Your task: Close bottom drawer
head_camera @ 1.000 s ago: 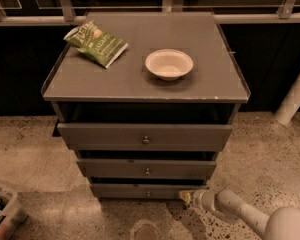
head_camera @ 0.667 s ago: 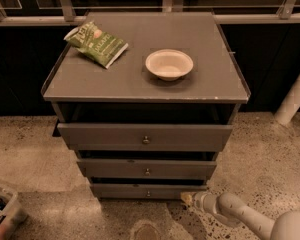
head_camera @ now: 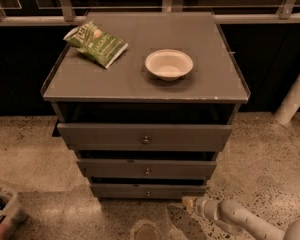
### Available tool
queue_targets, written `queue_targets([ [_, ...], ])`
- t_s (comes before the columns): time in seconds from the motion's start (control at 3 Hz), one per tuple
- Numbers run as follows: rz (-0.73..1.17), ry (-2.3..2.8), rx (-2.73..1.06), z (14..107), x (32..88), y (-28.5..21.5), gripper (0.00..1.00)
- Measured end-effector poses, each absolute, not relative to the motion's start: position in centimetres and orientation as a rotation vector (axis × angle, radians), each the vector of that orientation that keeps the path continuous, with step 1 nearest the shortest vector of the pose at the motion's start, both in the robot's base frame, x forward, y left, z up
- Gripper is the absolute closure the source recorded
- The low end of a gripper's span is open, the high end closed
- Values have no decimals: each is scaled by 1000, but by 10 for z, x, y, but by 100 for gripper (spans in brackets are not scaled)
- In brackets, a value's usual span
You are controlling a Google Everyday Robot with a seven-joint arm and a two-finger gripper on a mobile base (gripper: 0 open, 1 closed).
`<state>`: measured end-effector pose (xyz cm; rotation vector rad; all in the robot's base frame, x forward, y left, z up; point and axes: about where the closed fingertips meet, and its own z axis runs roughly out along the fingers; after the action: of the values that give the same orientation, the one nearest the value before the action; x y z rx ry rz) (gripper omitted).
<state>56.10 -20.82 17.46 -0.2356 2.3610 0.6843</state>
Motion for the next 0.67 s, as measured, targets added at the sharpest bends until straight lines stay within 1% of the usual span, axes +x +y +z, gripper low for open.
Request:
queue_targets([
  [0.67,684,2361,-236,175,561,-208,35],
])
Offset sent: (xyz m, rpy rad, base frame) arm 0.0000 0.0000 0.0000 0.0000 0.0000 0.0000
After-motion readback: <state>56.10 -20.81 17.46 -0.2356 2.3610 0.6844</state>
